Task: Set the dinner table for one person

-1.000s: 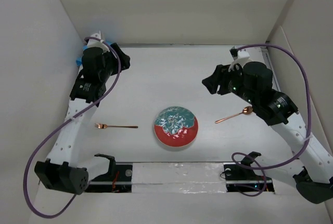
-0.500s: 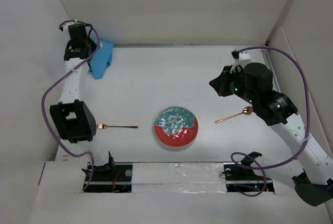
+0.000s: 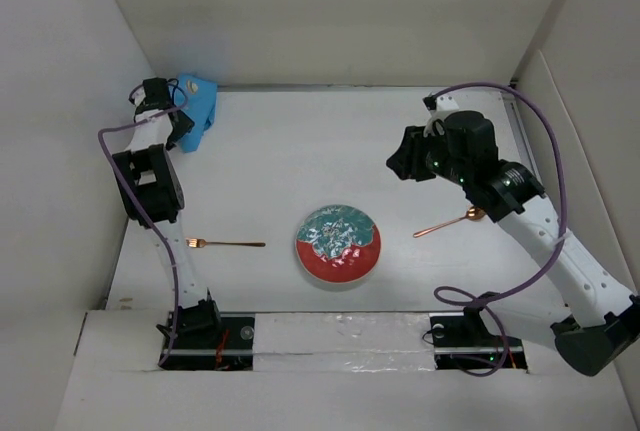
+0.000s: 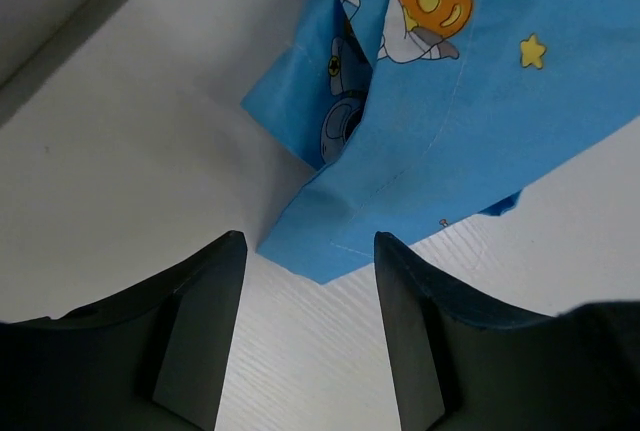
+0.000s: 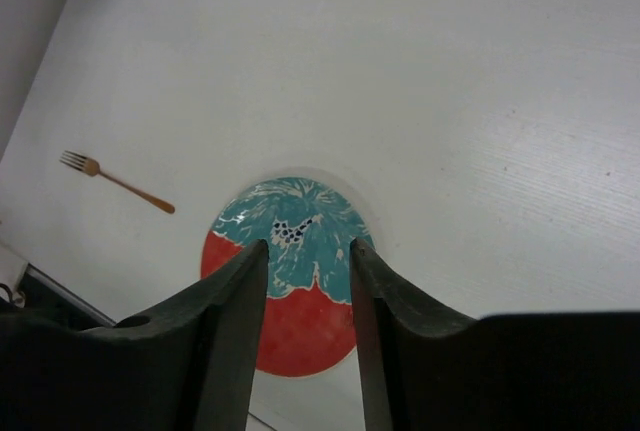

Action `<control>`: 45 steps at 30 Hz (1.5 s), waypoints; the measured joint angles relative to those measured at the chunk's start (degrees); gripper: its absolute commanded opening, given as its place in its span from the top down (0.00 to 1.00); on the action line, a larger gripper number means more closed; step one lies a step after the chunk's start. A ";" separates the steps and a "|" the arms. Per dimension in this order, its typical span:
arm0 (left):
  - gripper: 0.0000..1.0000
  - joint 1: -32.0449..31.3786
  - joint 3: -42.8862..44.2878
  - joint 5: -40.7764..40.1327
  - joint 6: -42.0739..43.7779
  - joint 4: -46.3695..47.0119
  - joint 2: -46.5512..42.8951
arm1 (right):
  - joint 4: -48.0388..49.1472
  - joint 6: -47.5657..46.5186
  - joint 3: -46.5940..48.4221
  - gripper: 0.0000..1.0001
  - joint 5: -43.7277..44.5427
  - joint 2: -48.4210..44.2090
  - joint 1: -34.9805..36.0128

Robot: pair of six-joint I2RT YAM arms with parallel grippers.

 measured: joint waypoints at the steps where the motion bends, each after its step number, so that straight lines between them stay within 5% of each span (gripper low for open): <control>1: 0.48 0.00 0.24 0.37 0.02 0.00 0.90 | 0.02 0.02 0.00 0.52 -0.26 0.66 0.00; 5: 0.55 -0.07 1.49 1.44 0.50 0.11 3.65 | 0.20 0.13 0.02 0.51 -0.70 2.19 0.02; 12: 1.00 -0.04 2.97 2.75 1.38 1.01 6.64 | 1.22 0.46 0.46 0.51 -0.79 3.45 1.14; 25: 1.00 -5.27 -4.39 11.78 0.09 3.82 -5.46 | 4.94 0.31 1.90 0.54 -2.21 7.85 1.64; 28: 1.00 -9.75 0.39 15.45 -0.48 3.52 -9.77 | 6.08 -0.15 3.61 0.75 -2.97 9.66 1.92; 29: 1.00 -11.65 3.28 16.70 -0.72 3.48 -10.84 | 6.40 -0.31 4.24 0.93 -3.08 10.12 2.03; 30: 1.00 -13.49 6.32 18.03 -1.03 3.61 -11.82 | 6.84 -0.52 4.81 0.99 -3.17 10.45 2.21; 34: 1.00 -20.13 16.37 24.44 -3.65 5.92 -16.90 | 8.13 -0.52 6.95 1.00 -3.21 11.10 2.25; 39: 1.00 -20.65 23.37 29.99 -8.26 10.82 -23.96 | 10.10 -0.68 8.39 0.36 -3.82 11.80 2.25; 45: 1.00 -14.64 22.64 30.97 -14.75 19.08 -27.89 | 11.21 -1.03 8.55 0.10 -4.66 16.24 2.62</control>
